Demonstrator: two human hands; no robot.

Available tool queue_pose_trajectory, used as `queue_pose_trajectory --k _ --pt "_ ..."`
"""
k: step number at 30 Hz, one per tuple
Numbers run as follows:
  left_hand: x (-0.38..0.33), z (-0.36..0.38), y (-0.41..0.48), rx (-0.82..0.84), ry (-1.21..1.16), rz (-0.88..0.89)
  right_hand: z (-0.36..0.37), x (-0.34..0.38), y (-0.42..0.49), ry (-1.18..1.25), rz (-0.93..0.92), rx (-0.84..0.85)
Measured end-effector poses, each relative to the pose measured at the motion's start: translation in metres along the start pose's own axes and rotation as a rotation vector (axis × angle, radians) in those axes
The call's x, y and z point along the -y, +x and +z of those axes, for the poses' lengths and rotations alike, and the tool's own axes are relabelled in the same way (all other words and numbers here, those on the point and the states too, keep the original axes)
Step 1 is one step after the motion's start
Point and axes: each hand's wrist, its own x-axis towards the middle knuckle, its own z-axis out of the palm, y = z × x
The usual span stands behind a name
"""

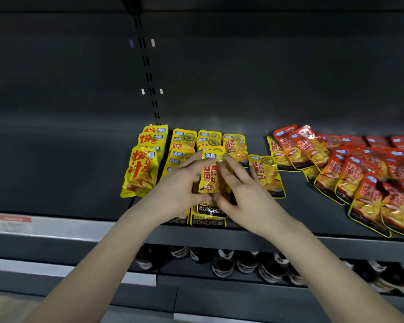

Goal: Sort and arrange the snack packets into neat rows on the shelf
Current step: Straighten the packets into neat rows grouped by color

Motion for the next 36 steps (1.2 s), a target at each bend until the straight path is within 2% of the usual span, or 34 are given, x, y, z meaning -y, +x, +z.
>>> queue_pose_trajectory --k 4,8,13,21,36 --pt "-0.012 0.007 0.020 -0.027 -0.008 0.020 -0.016 -0.019 0.004 -0.036 0.015 -0.002" --pt "-0.014 0.019 0.039 -0.062 0.088 0.055 -0.024 -0.039 0.007 -0.055 0.033 0.005" --pt "-0.012 0.031 0.060 -0.059 0.253 0.005 -0.020 -0.056 0.012 -0.075 0.042 0.077" --pt "-0.012 0.033 0.083 -0.039 0.355 0.000 -0.018 -0.072 0.032 -0.102 0.065 0.139" --pt "-0.008 0.024 0.120 0.054 0.364 -0.064 -0.018 -0.083 0.070 -0.173 0.095 0.261"
